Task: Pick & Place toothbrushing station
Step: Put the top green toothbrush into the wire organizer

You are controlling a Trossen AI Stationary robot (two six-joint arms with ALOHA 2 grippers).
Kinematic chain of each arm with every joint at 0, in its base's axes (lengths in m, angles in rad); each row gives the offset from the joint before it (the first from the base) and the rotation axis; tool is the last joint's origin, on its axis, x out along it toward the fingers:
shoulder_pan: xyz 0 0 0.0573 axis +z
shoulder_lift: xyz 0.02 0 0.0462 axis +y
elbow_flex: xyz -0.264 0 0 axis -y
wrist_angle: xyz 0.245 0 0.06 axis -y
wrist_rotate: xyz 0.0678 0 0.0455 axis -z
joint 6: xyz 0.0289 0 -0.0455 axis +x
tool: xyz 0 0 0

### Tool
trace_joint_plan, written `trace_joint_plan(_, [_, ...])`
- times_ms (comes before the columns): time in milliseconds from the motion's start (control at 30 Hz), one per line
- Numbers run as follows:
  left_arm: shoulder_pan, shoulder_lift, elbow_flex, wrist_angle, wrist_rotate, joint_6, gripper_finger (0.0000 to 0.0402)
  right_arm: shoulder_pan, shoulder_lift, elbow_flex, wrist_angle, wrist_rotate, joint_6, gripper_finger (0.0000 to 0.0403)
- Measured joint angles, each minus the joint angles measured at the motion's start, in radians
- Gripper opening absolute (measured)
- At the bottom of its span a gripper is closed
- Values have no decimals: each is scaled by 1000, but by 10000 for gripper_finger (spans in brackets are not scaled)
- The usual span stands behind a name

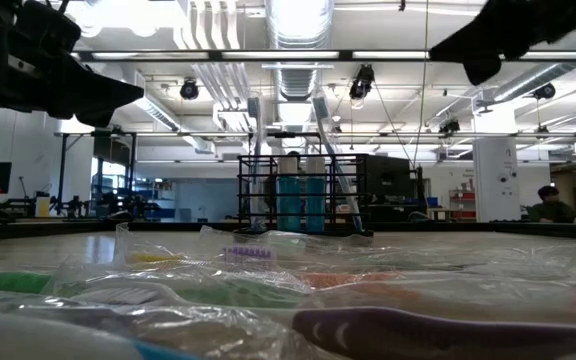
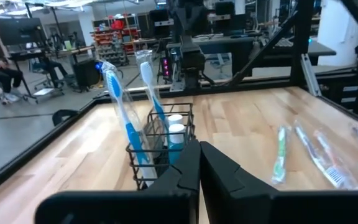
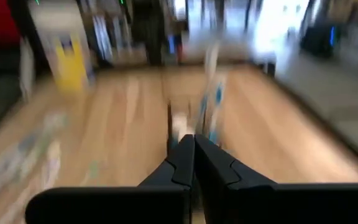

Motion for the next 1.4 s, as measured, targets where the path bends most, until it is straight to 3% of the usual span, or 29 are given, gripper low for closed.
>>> trace_joint_plan(200, [0,0,0,-1,-3,33,10,104,367,323,-331,23,146,8])
trace_joint_plan(367, [0,0,2,-11,-2,43,8,128,649,542,-509,-59,242,8])
trace_joint_plan(567, [0,0,2,-15,-2,41,8,127,923,737,-537,-71,274,8])
trace_joint_plan(700, [0,0,2,-14,-1,37,8,127,1068,848,-544,-190,272,13])
trace_joint_plan(833, [0,0,2,-12,0,26,8,128,1159,927,-563,-296,274,46])
trace_joint_plan(1133, [0,1,2,-40,7,-58,8,129,1268,974,-635,-302,380,162])
trace_joint_plan(1400, [0,1,3,-54,9,-131,7,129,1324,978,-616,-342,392,196])
